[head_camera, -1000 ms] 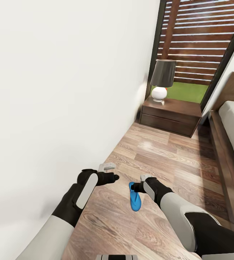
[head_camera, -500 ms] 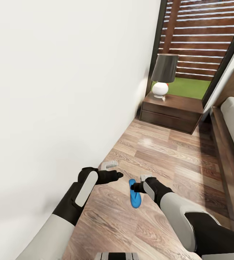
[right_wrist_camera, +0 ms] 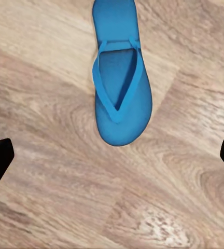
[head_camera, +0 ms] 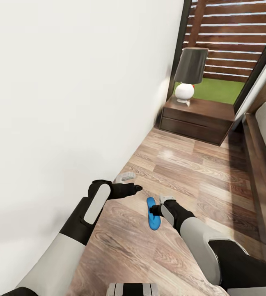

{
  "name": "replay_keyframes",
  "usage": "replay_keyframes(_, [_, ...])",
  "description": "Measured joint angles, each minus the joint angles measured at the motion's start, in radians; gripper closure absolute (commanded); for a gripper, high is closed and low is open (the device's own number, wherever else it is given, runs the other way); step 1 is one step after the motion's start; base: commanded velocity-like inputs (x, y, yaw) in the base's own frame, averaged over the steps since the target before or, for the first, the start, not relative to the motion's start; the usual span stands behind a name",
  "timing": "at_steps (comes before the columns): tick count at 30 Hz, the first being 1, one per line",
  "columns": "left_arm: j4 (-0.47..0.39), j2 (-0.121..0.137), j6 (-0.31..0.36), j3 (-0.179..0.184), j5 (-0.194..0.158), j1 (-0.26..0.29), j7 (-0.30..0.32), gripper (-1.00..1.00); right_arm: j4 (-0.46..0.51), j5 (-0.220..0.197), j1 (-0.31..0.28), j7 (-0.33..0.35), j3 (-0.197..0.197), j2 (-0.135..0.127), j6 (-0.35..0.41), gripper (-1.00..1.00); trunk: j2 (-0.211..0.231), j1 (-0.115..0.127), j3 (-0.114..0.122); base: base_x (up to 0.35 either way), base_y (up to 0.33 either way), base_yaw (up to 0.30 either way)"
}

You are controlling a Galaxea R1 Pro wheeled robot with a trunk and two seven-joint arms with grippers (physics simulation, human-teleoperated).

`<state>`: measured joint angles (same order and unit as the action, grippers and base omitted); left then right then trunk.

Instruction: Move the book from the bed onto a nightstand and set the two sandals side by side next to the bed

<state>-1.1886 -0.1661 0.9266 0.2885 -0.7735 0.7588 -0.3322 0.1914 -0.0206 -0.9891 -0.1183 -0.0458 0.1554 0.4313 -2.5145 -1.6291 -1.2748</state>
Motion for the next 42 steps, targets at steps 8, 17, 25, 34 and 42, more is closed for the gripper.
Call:
replay_keyframes(8, [-0.001,0.001,0.012,0.003,-0.024,0.015,-0.051,-1.00,0.013,0.026,0.002,-0.046,0.026,0.006,-0.057,-1.00,-0.002,-0.004,-0.031,0.000,0.000,0.000])
replay_keyframes(17, [-0.002,0.002,0.014,0.006,-0.031,0.016,-0.072,-1.00,0.016,0.046,0.009,-0.057,0.040,0.008,-0.082,-1.00,-0.004,-0.008,-0.066,0.000,0.000,0.000])
replay_keyframes(25, [0.003,0.004,0.015,0.015,-0.029,0.009,-0.077,-1.00,0.017,0.050,0.012,-0.053,0.044,0.008,-0.089,-1.00,-0.004,-0.008,-0.070,0.000,0.000,0.000])
replay_keyframes(34, [0.012,0.008,0.014,0.057,-0.022,0.005,-0.084,-1.00,0.017,0.050,0.013,-0.047,0.044,0.011,-0.090,-1.00,-0.004,-0.008,-0.070,0.081,0.000,0.000])
replay_keyframes(42, [0.018,0.008,0.009,0.088,-0.023,0.006,-0.085,-1.00,0.018,0.050,0.013,-0.045,0.044,0.011,-0.090,-1.00,-0.004,-0.008,-0.070,0.179,0.000,0.000])
